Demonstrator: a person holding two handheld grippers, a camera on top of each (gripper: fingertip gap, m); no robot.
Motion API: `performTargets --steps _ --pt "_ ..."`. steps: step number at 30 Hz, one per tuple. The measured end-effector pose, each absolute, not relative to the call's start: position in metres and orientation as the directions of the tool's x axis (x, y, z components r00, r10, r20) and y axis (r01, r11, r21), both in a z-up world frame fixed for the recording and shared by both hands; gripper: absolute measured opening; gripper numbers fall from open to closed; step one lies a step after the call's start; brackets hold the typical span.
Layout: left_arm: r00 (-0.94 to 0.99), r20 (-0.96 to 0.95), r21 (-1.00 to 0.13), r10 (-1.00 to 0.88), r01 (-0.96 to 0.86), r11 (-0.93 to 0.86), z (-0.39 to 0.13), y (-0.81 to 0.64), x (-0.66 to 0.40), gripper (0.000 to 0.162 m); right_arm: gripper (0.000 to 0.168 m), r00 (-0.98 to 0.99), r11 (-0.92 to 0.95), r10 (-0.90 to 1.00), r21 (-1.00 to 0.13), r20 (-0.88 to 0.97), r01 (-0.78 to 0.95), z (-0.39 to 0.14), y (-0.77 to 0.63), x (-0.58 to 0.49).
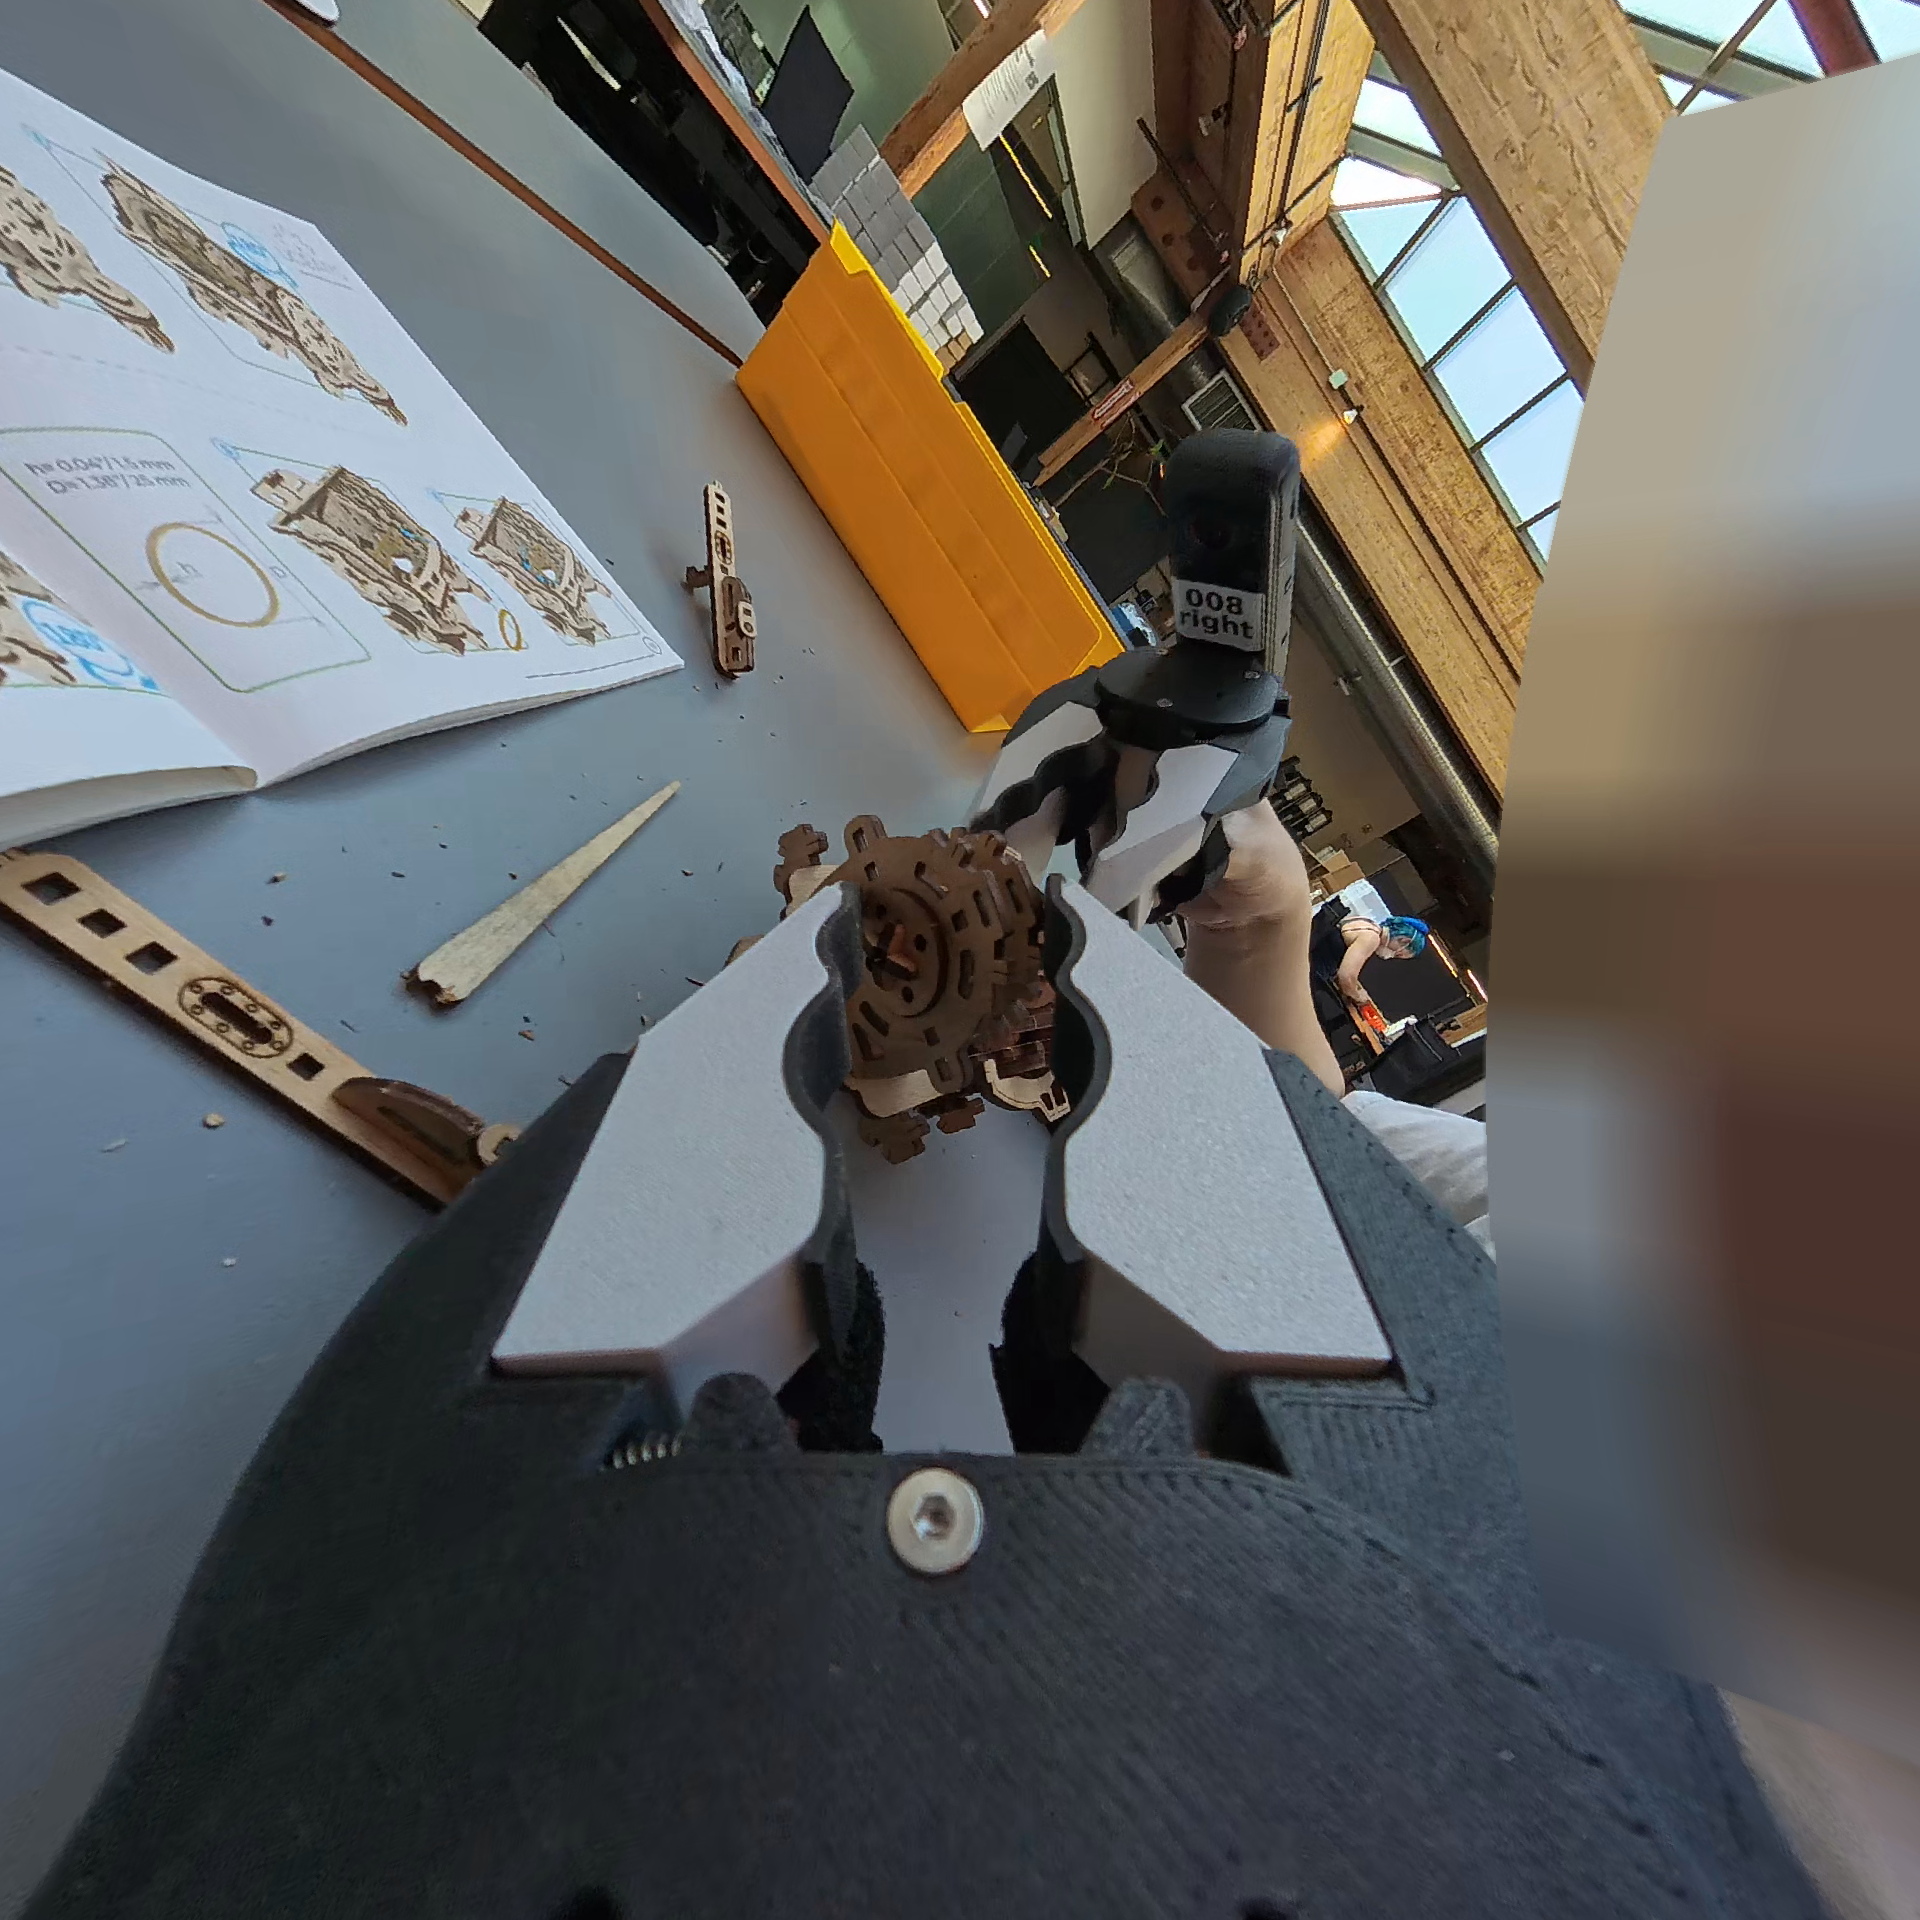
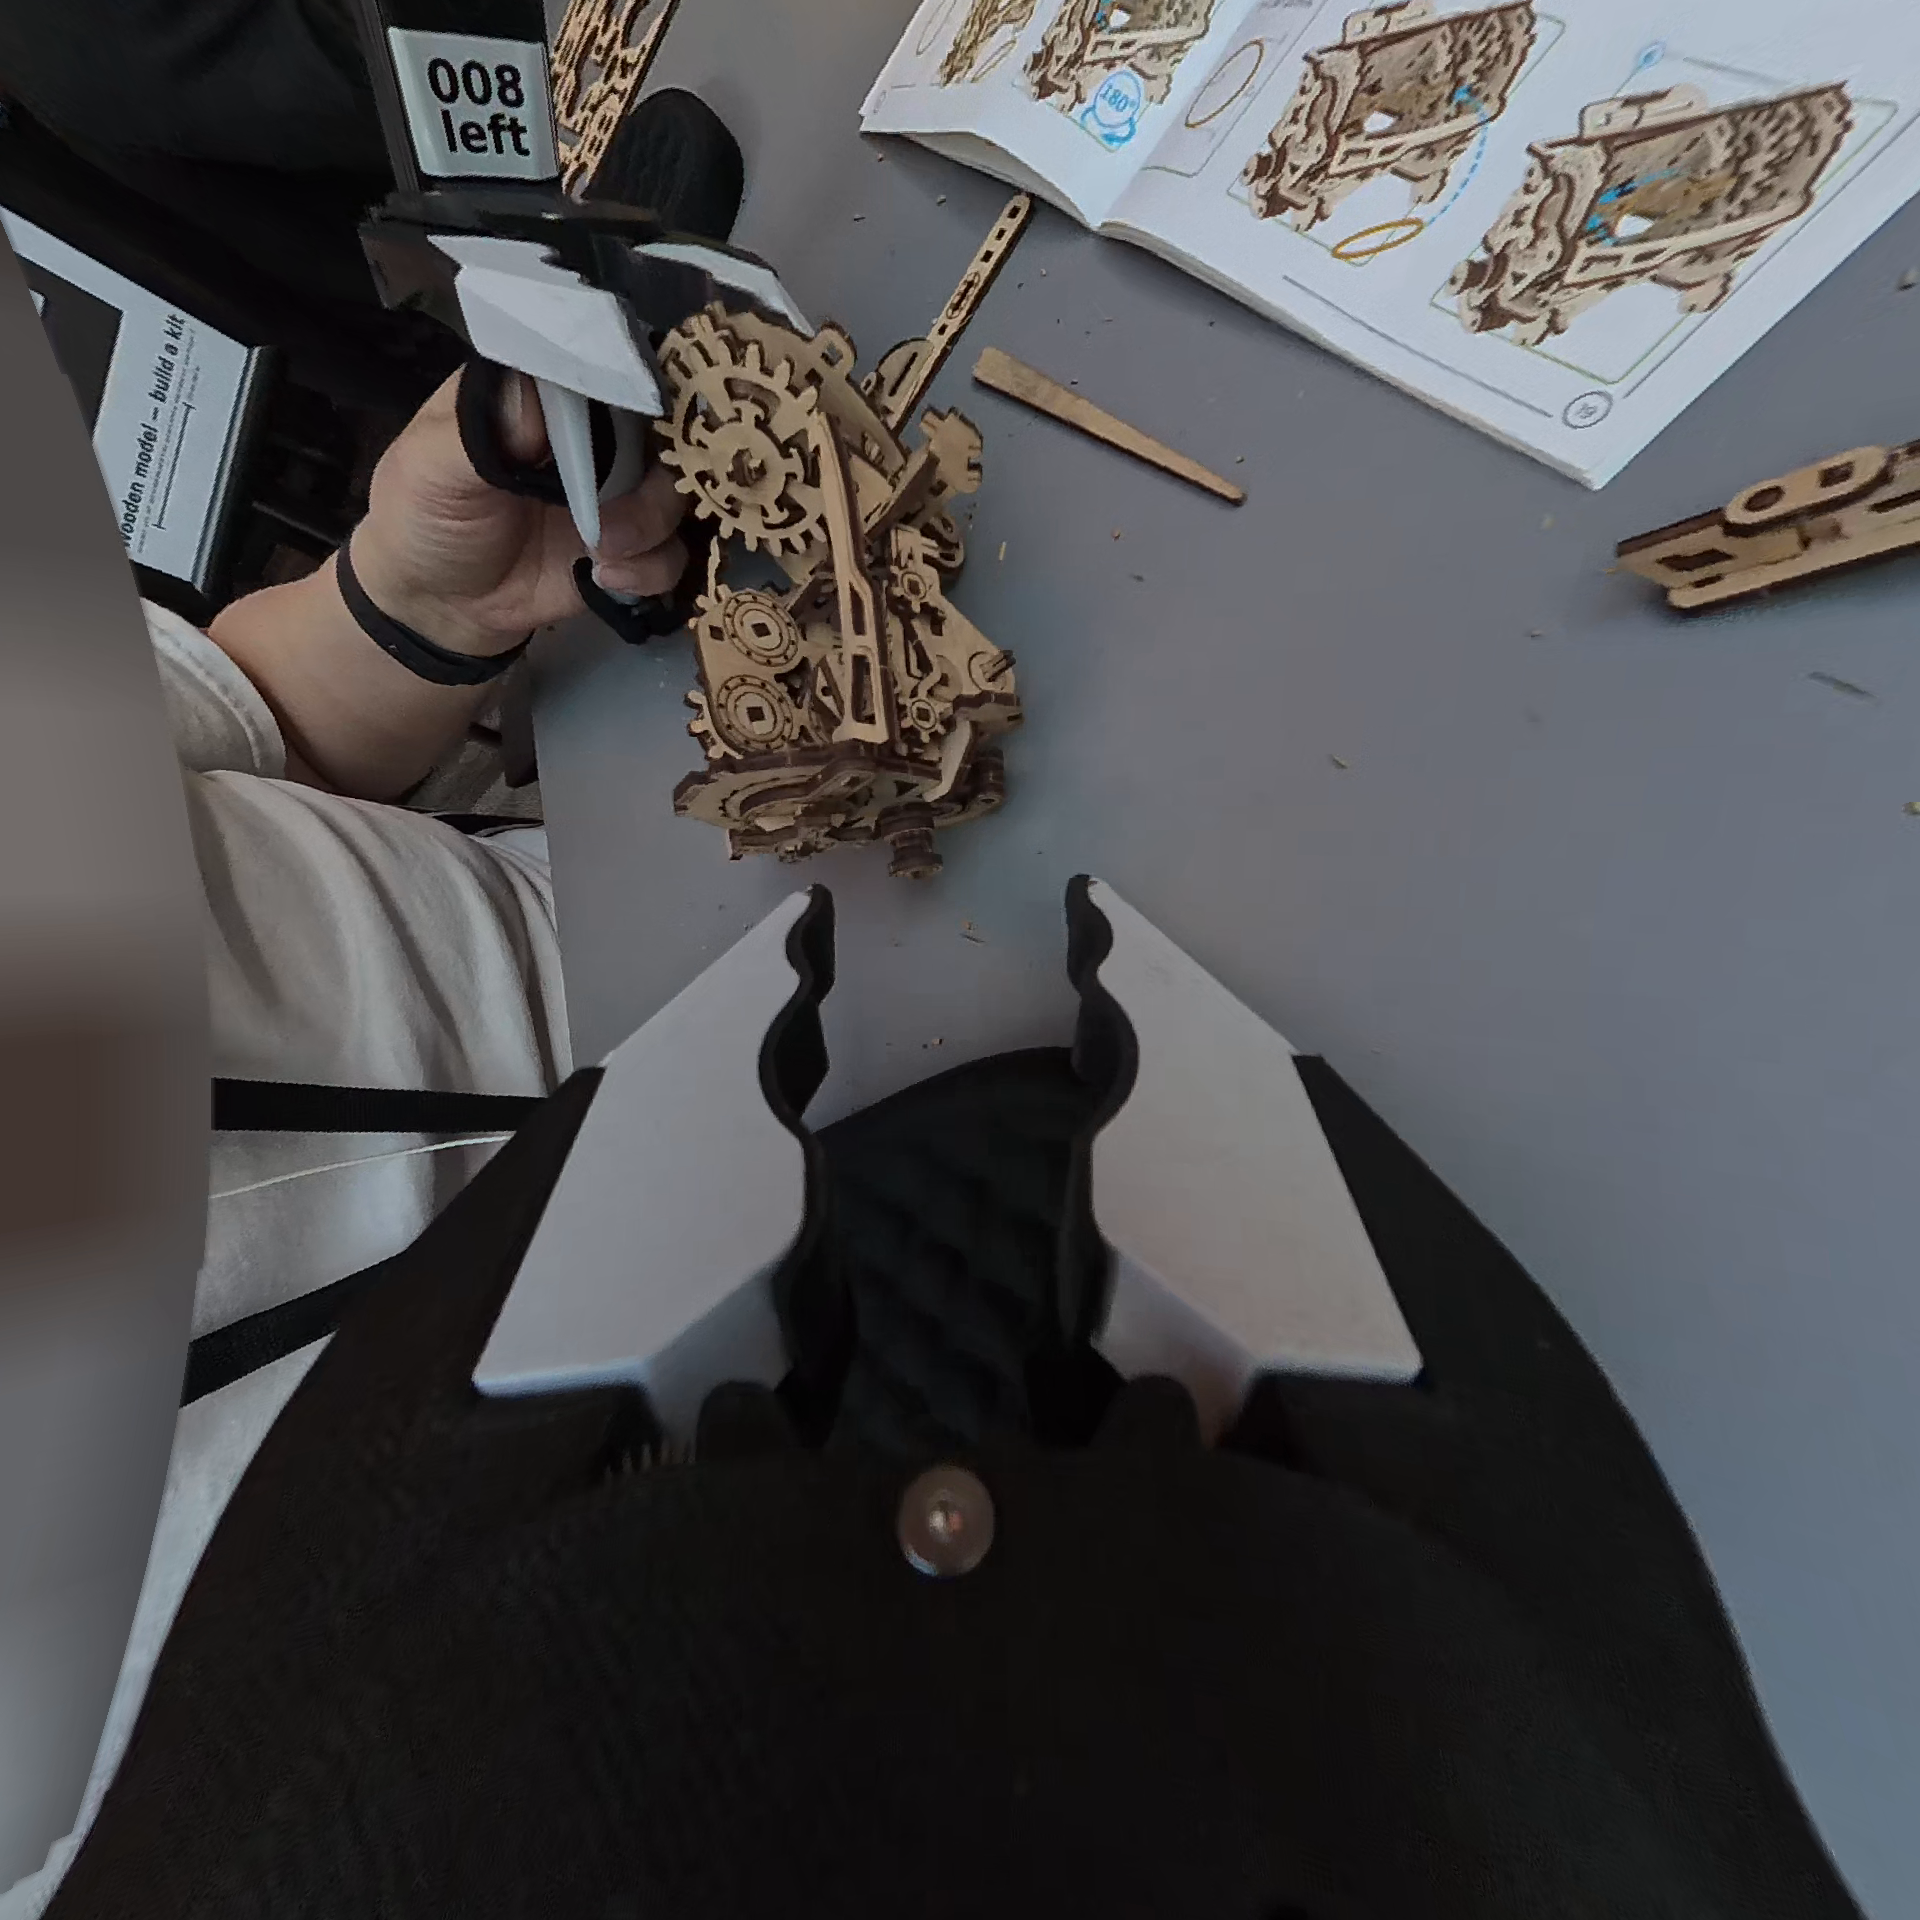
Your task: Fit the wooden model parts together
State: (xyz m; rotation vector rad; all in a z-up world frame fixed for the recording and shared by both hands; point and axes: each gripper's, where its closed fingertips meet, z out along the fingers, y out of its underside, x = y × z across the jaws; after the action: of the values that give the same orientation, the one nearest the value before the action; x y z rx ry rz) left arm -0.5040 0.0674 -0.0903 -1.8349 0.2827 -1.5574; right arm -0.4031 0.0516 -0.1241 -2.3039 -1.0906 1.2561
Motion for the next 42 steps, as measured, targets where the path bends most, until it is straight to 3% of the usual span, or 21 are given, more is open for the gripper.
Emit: performTargets --steps 3,7,13,18,26,42 --pt "0.253 0.775 -0.631 -0.579 0.263 -0.730 -0.090 0.067 -0.502 0.033 0.044 0.361 -0.606 0.795 -0.668 -0.487 0.432 -0.106 0.070 -0.397" --pt "0.259 0.768 -0.638 -0.585 0.249 -0.728 -0.090 0.066 -0.500 0.033 0.043 0.275 -0.374 0.919 -0.846 -0.282 0.381 -0.069 0.077 -0.416" --pt "0.258 0.765 -0.642 -0.590 0.237 -0.729 -0.090 0.064 -0.496 0.033 0.042 0.170 -0.177 0.981 -0.772 -0.091 0.610 -0.087 0.070 -0.449" --pt "0.267 0.757 -0.651 -0.596 0.227 -0.724 -0.090 0.063 -0.493 0.033 0.037 0.153 -0.191 0.981 -0.700 -0.118 0.688 -0.101 0.066 -0.463" --pt "0.285 0.735 -0.673 -0.615 0.196 -0.713 -0.090 0.062 -0.489 0.033 0.007 0.169 -0.236 0.972 -0.692 -0.165 0.682 -0.104 0.065 -0.460" --pt "0.309 0.700 -0.703 -0.644 0.138 -0.697 -0.092 0.059 -0.485 0.033 0.007 0.196 -0.263 0.965 -0.694 -0.177 0.671 -0.110 0.067 -0.461"
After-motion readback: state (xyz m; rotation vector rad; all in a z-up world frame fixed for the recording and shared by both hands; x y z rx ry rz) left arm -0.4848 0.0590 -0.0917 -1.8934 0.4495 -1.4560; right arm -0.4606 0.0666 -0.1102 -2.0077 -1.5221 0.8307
